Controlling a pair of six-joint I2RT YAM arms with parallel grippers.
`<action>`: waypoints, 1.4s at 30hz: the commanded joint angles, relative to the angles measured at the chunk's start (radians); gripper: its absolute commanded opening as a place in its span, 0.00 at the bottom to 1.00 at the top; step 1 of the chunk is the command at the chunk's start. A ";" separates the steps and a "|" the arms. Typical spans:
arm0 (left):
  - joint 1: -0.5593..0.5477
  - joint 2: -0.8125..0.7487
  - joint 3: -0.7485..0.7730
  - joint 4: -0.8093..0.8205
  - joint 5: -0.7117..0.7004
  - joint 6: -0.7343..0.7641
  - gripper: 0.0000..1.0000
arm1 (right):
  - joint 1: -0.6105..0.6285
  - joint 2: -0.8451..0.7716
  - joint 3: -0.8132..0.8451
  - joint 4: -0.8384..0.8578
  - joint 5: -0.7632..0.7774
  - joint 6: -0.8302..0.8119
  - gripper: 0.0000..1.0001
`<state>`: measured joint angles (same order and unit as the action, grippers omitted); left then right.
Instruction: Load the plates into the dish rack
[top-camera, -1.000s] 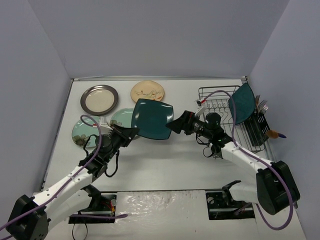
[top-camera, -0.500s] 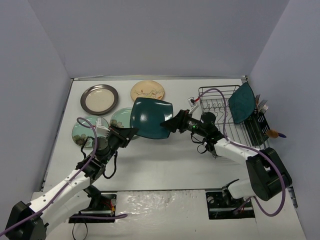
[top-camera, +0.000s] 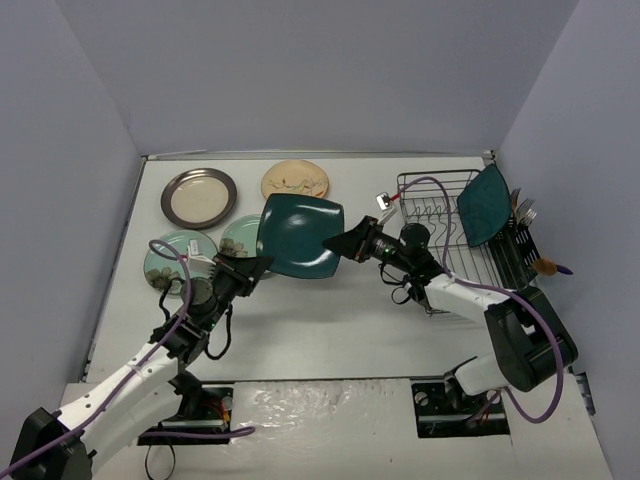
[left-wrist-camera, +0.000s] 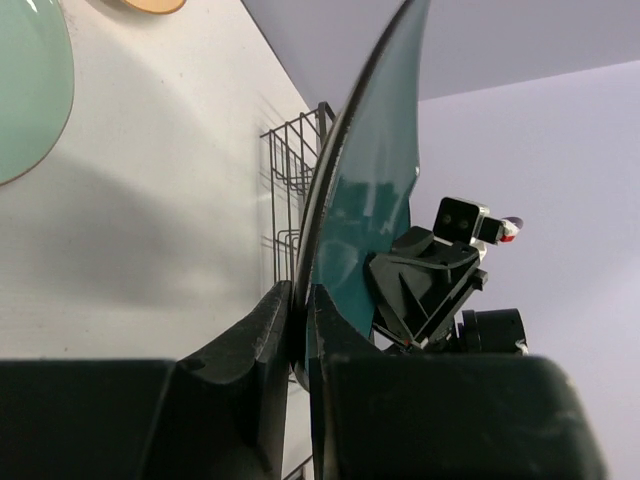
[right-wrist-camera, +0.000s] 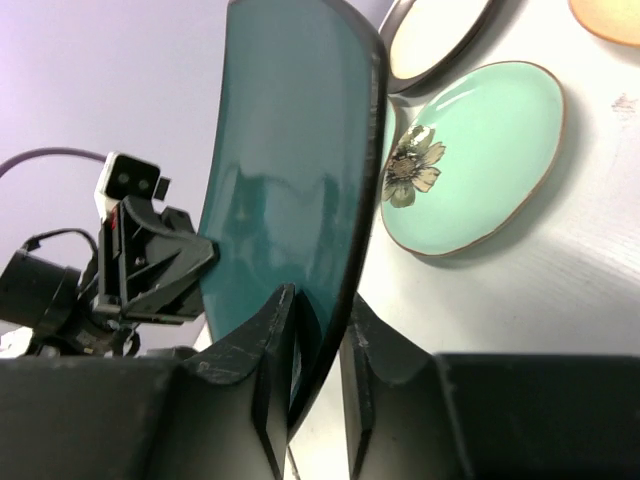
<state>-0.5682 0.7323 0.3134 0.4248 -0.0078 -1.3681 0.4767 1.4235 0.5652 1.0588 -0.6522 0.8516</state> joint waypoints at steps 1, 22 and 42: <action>-0.001 -0.031 0.065 0.201 0.023 -0.014 0.00 | 0.016 -0.012 0.051 0.155 -0.050 0.016 0.10; 0.000 -0.138 0.095 -0.246 -0.032 0.161 0.79 | -0.015 -0.231 0.440 -0.798 0.162 -0.486 0.00; 0.005 -0.019 0.714 -1.133 -0.395 0.976 0.97 | -0.294 -0.114 1.099 -1.489 0.831 -1.159 0.00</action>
<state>-0.5679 0.6549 1.0027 -0.6322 -0.3465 -0.6253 0.2664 1.2451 1.5591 -0.4949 0.0420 -0.1525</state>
